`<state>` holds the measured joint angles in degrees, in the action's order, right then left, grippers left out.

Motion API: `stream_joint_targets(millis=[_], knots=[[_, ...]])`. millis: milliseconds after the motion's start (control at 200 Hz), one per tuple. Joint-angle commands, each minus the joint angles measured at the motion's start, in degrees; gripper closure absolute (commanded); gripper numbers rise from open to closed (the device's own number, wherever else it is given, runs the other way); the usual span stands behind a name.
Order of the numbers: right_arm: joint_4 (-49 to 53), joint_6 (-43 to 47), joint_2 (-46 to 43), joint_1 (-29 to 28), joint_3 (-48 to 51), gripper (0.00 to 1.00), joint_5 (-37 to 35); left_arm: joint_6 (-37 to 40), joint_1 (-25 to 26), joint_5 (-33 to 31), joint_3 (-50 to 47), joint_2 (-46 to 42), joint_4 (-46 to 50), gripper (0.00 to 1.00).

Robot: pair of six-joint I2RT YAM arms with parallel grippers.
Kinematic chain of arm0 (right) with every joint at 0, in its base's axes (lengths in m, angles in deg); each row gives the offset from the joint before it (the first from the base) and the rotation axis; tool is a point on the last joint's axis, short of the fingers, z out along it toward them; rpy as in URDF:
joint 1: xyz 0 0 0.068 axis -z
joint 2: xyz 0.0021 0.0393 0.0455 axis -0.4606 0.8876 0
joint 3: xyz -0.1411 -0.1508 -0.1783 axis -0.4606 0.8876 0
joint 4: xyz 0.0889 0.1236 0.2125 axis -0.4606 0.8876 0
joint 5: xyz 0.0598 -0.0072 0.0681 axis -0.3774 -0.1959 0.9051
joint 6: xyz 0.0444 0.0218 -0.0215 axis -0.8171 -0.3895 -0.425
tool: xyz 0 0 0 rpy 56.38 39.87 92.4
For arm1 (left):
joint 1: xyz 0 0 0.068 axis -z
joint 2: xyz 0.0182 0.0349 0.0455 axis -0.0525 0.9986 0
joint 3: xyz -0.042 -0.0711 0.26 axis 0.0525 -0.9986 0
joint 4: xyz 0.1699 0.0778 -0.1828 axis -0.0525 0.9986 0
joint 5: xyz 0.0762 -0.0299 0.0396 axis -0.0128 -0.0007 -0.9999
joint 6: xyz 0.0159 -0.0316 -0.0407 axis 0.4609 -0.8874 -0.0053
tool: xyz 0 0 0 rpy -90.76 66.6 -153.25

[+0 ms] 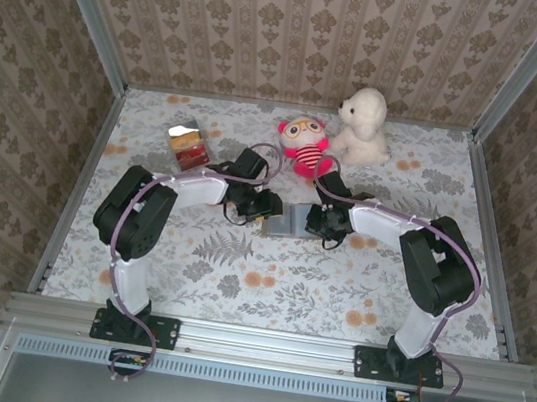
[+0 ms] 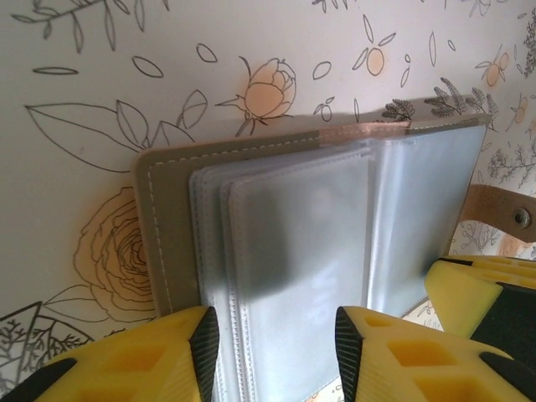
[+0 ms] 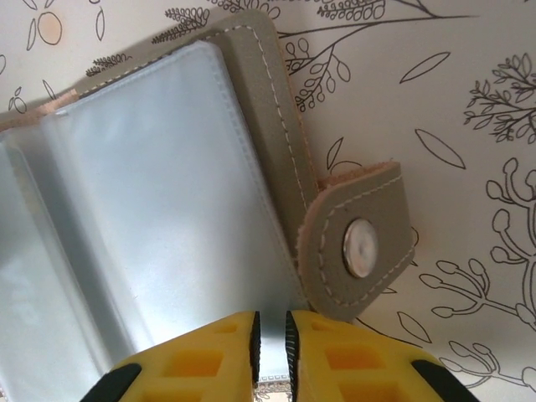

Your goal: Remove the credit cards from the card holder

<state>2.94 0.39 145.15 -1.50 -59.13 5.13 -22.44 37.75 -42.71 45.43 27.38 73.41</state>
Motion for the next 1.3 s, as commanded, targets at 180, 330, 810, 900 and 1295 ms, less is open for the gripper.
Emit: stream_joint_targets(millis=[180, 330, 810, 900, 1295], knots=[[2.76, 0.21, 2.16, -0.52, -1.02, 0.79, -1.1, 1.57, -0.82, 3.31, -0.8, -0.92, -4.77, 0.67], [3.26, 0.28, 2.35, -0.69, -1.39, 0.79, -1.09, 0.85, -0.82, 3.08, -0.8, 0.2, -4.79, 0.62], [3.57, 0.37, 2.57, -0.78, -1.21, 0.79, -1.22, 0.54, -0.94, 1.76, -0.17, 2.39, -2.44, 0.51], [3.53, 0.37, 2.79, -0.78, -1.3, 0.79, -1.16, 0.6, -0.9, 1.63, 0.2, 3.04, -1.74, 0.51], [3.27, 0.42, 3.39, -0.87, -1.34, 0.8, -0.55, 0.26, -0.77, 5.48, -0.21, 2.36, -5.5, 0.65]])
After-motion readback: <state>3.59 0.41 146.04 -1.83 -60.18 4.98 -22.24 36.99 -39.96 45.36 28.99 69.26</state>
